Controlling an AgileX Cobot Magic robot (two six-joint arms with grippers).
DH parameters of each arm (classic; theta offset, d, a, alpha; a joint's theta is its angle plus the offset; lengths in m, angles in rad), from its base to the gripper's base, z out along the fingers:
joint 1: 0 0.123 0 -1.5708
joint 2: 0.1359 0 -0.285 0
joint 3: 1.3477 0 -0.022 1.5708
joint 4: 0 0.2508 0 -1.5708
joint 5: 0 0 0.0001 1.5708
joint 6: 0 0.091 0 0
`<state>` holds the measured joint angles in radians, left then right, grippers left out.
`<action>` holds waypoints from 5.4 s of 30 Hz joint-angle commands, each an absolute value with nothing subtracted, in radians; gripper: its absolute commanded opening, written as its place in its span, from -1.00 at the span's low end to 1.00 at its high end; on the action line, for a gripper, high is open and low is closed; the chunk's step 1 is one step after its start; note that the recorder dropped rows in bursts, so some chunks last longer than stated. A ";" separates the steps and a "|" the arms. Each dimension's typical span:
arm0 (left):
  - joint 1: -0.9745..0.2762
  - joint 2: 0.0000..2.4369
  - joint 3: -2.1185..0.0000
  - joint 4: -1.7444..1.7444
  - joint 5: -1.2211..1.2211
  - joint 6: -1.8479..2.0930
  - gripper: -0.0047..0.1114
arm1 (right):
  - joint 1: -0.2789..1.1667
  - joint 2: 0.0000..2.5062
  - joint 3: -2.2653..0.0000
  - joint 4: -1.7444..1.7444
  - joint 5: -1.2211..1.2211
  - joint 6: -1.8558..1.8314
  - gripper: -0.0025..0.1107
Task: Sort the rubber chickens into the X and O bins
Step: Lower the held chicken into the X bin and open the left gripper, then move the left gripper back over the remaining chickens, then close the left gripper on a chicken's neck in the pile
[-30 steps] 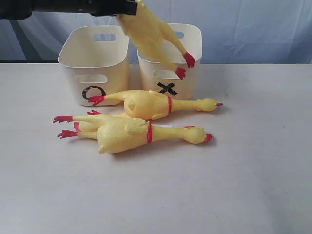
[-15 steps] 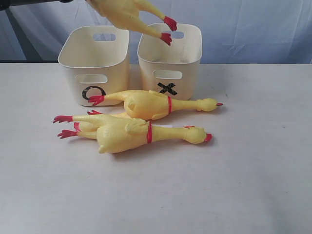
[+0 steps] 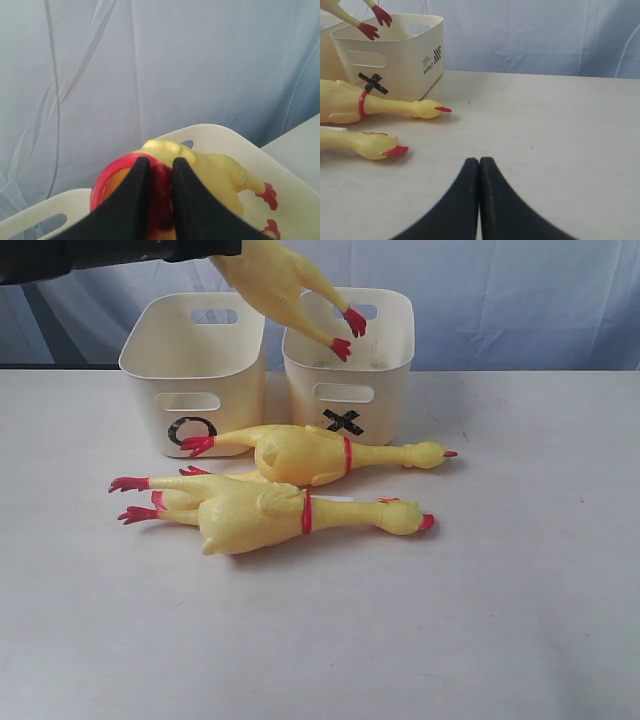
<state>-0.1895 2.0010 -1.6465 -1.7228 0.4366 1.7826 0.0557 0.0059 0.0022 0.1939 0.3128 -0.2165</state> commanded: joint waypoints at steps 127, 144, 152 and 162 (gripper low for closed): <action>-0.685 1.810 -1.083 -1.164 0.283 1.940 -0.05 | 0.060 0.000 0.000 0.195 0.306 -0.220 -0.97; -0.733 2.113 -1.317 -1.123 0.161 1.974 -0.05 | 0.060 0.000 0.000 0.195 0.306 -0.220 -0.97; -0.730 2.161 -1.317 -1.123 0.151 1.971 -0.05 | 0.060 0.000 0.000 0.195 0.306 -0.220 -0.97; -0.730 2.175 -1.317 -1.121 0.109 1.971 -0.05 | 0.060 0.000 0.000 0.195 0.306 -0.220 -0.97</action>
<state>-0.7285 2.1752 -1.3155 -1.1209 0.1186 1.9741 0.0557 0.0059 0.0022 0.1939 0.3128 -0.2165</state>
